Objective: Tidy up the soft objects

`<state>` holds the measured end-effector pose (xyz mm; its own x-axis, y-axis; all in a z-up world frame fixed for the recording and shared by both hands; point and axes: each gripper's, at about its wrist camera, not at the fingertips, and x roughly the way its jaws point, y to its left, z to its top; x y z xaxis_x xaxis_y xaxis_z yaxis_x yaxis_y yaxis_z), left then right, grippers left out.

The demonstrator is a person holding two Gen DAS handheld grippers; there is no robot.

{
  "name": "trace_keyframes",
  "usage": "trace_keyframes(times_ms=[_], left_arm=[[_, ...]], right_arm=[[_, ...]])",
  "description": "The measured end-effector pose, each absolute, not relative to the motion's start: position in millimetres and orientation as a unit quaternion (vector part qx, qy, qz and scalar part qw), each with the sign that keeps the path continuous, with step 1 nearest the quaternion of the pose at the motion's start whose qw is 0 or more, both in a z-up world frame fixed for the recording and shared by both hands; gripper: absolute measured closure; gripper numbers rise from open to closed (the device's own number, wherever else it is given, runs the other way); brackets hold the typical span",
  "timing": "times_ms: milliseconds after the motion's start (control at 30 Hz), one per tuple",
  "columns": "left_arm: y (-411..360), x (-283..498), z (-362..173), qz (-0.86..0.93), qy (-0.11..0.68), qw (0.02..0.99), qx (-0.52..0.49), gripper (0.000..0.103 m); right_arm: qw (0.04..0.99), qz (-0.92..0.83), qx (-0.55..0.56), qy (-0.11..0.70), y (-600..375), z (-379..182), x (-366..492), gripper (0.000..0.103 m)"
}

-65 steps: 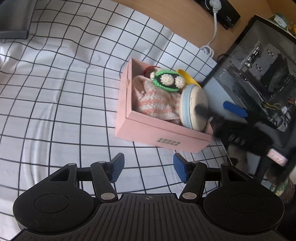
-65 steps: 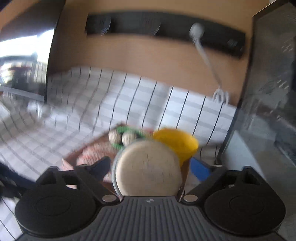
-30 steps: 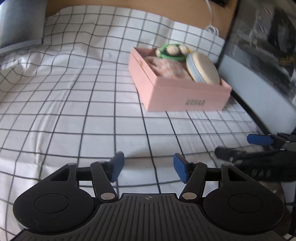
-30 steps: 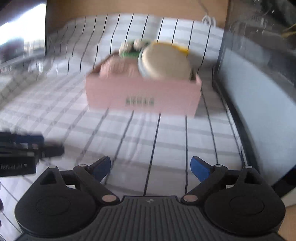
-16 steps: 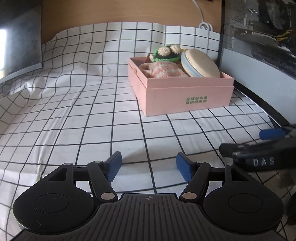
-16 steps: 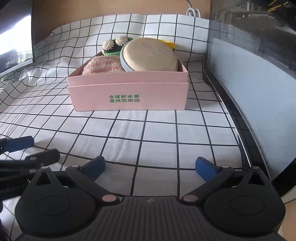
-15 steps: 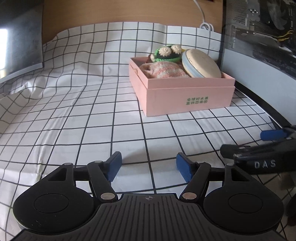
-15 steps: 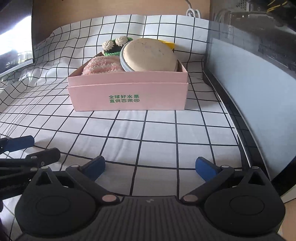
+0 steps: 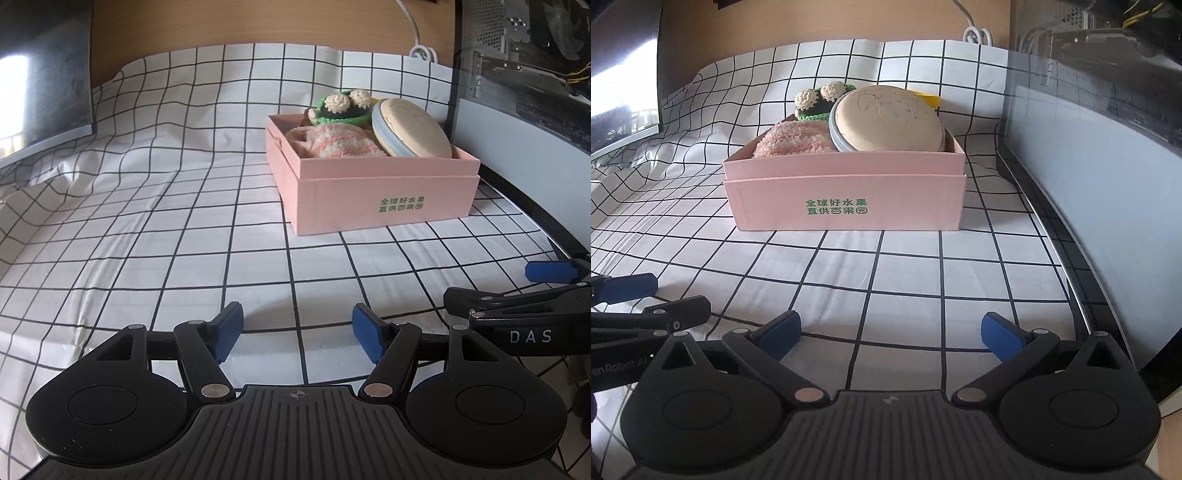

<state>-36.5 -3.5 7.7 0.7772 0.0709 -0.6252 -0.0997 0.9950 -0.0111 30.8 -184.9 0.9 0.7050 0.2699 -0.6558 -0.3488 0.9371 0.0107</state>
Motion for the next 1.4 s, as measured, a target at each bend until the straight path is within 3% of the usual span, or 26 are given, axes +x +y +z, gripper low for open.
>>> trace_keyframes(times_ms=[1400], left_arm=[[-4.2, -35.0, 7.4, 0.050, 0.328, 0.943, -0.024, 0.032]], right_arm=[[0.922, 0.169, -0.057, 0.345, -184.9, 0.5, 30.4, 0.000]])
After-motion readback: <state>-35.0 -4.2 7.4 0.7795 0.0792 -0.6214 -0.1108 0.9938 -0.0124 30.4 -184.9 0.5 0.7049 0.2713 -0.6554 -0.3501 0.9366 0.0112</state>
